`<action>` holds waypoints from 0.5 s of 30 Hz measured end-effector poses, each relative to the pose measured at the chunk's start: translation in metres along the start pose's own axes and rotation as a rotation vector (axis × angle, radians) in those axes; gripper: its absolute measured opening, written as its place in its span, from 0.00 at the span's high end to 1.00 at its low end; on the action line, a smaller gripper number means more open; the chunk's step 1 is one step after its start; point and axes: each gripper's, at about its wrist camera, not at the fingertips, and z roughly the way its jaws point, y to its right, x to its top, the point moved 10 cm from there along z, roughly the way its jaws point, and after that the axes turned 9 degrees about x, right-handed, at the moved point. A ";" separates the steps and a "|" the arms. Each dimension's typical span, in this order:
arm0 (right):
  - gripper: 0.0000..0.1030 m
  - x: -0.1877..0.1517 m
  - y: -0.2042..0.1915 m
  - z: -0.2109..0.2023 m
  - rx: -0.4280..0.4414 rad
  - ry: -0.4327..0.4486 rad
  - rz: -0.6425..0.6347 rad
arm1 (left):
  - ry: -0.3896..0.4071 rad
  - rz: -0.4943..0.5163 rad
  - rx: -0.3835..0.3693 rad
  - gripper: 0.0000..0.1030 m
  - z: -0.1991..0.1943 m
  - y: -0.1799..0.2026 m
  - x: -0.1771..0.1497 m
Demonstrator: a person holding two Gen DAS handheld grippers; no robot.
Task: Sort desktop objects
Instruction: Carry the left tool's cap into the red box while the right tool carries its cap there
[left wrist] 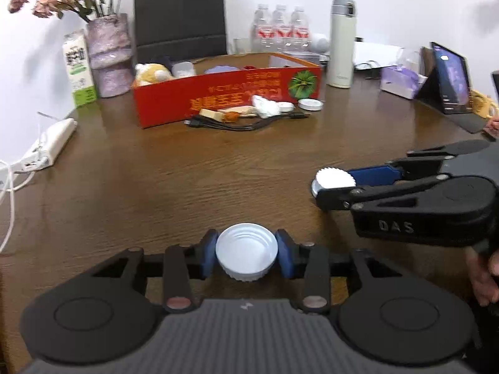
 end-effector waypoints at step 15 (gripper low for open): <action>0.63 0.146 0.074 -0.024 -0.059 0.248 0.078 | 0.234 -0.072 0.099 0.60 0.029 -0.060 0.181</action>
